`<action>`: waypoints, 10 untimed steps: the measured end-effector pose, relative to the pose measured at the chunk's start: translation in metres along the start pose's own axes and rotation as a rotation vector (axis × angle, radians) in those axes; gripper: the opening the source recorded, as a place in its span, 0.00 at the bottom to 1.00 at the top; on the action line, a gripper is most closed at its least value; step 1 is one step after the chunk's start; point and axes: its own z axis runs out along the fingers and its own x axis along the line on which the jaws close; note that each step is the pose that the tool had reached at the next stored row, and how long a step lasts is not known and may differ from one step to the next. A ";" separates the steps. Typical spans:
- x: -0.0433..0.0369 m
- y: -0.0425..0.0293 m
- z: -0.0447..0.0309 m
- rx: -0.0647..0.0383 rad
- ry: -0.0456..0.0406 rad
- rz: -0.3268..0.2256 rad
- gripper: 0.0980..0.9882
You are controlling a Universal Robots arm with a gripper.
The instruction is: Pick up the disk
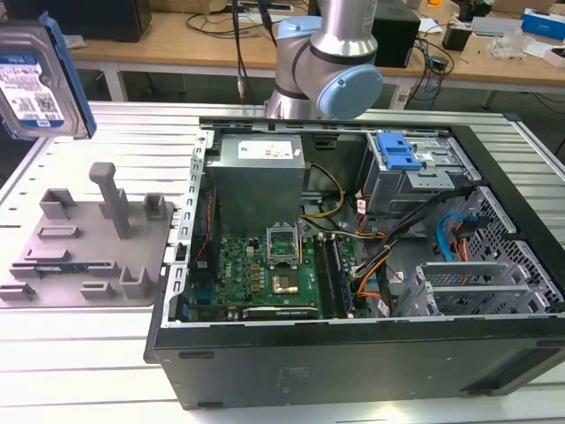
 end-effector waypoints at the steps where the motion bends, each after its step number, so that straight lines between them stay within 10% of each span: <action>1: 0.0001 -0.0001 -0.0067 0.000 0.0000 0.000 0.30; 10: 0.0010 -0.0003 -0.0195 0.000 -0.0020 0.000 0.30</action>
